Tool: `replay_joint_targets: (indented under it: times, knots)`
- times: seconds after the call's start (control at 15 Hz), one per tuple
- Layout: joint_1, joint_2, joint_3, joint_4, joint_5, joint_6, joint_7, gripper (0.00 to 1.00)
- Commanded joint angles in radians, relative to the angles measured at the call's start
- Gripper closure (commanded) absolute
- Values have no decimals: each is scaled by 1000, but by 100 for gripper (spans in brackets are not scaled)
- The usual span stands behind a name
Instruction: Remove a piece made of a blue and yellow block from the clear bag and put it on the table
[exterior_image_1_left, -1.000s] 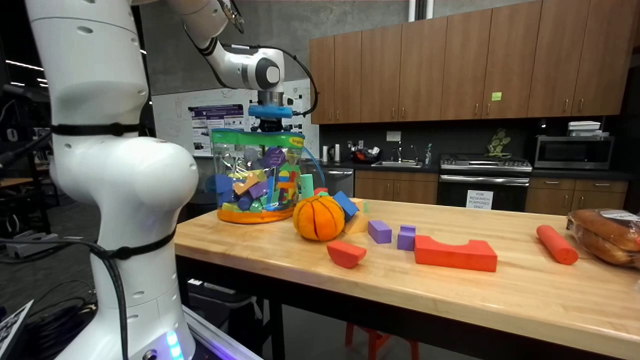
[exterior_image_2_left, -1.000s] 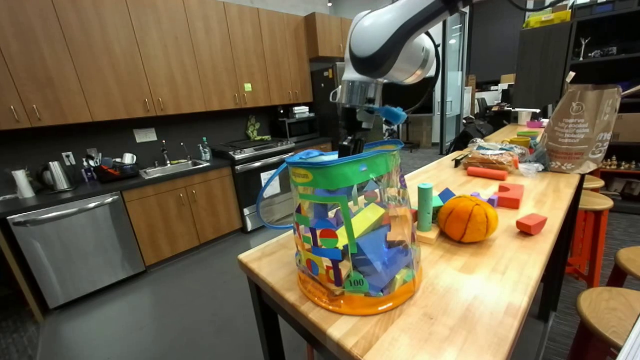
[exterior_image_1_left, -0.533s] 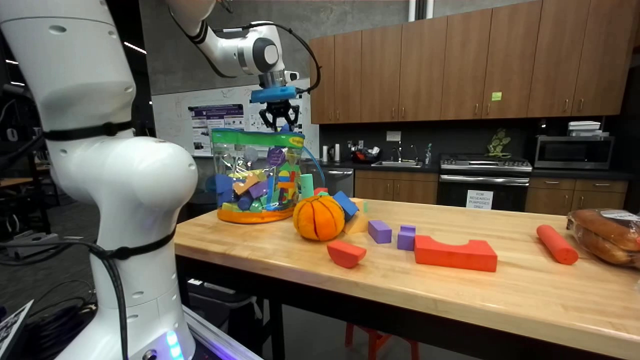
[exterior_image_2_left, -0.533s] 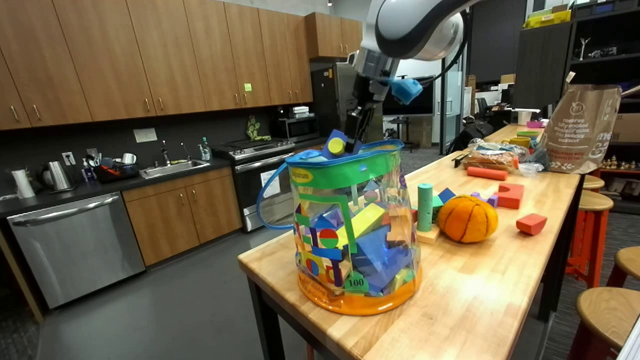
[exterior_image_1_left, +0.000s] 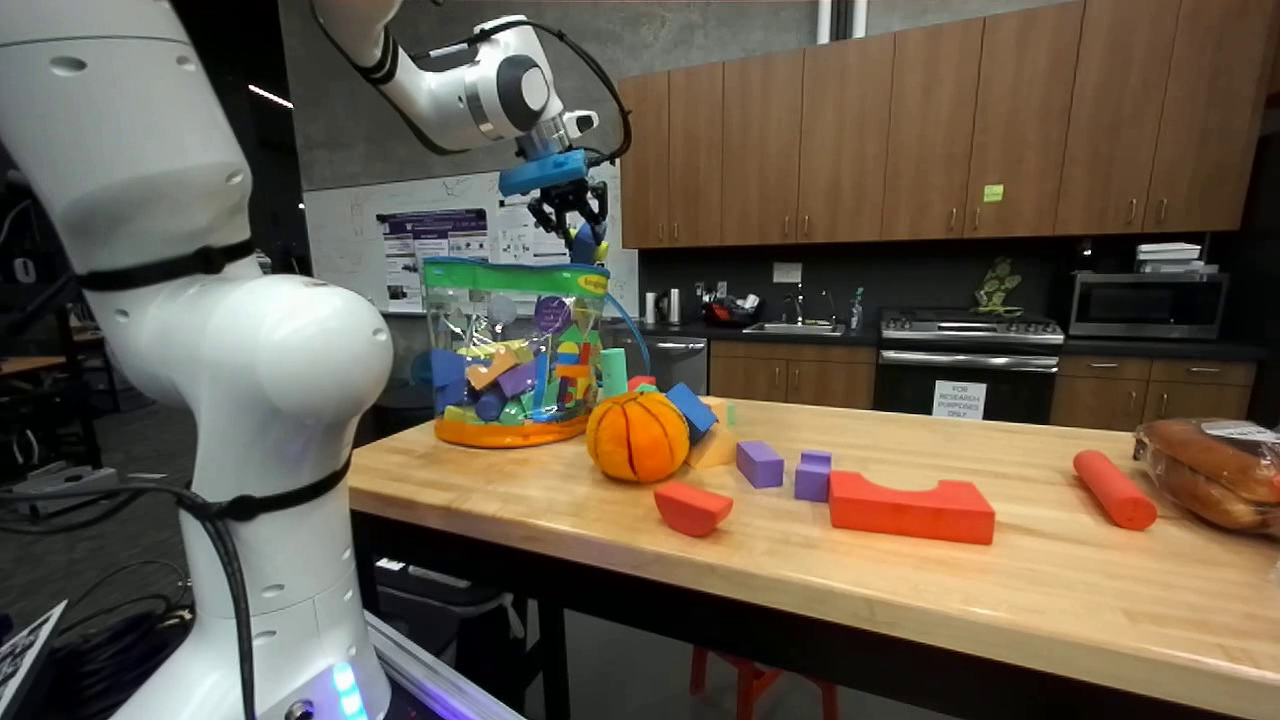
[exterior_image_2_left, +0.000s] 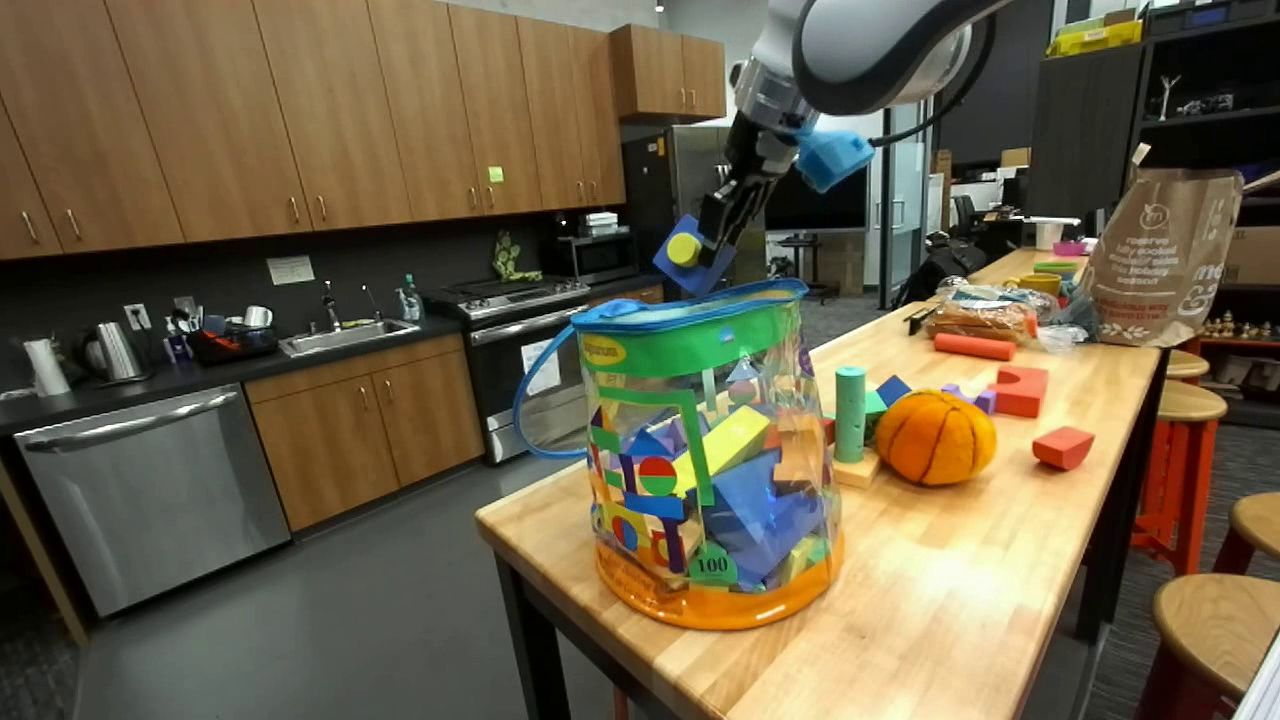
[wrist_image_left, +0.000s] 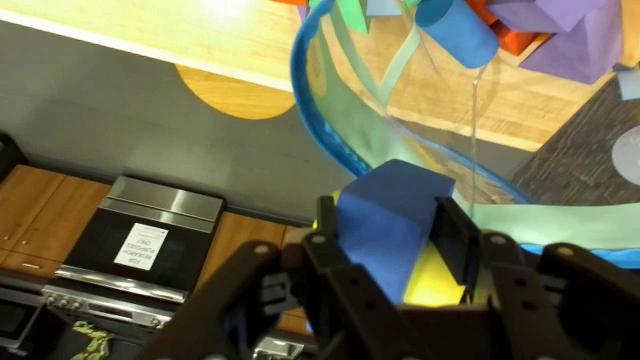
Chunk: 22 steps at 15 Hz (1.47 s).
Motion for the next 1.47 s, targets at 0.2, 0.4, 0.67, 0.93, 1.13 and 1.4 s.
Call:
replay_joint_targets:
  times: [0.2, 0.4, 0.67, 0.93, 1.13, 1.4]
  knots:
    - [-122, -113, 12, -123, -108, 168, 237, 74]
    - [-132, -112, -16, -141, -67, 120, 244, 74]
    - [-148, -98, -64, -175, -34, 93, 240, 74]
    - [-164, -89, -139, -205, 15, 60, 208, 74]
    - [-185, -79, -205, -232, 44, 68, 172, 74]
    - [-201, -58, -331, -270, 119, 84, 38, 74]
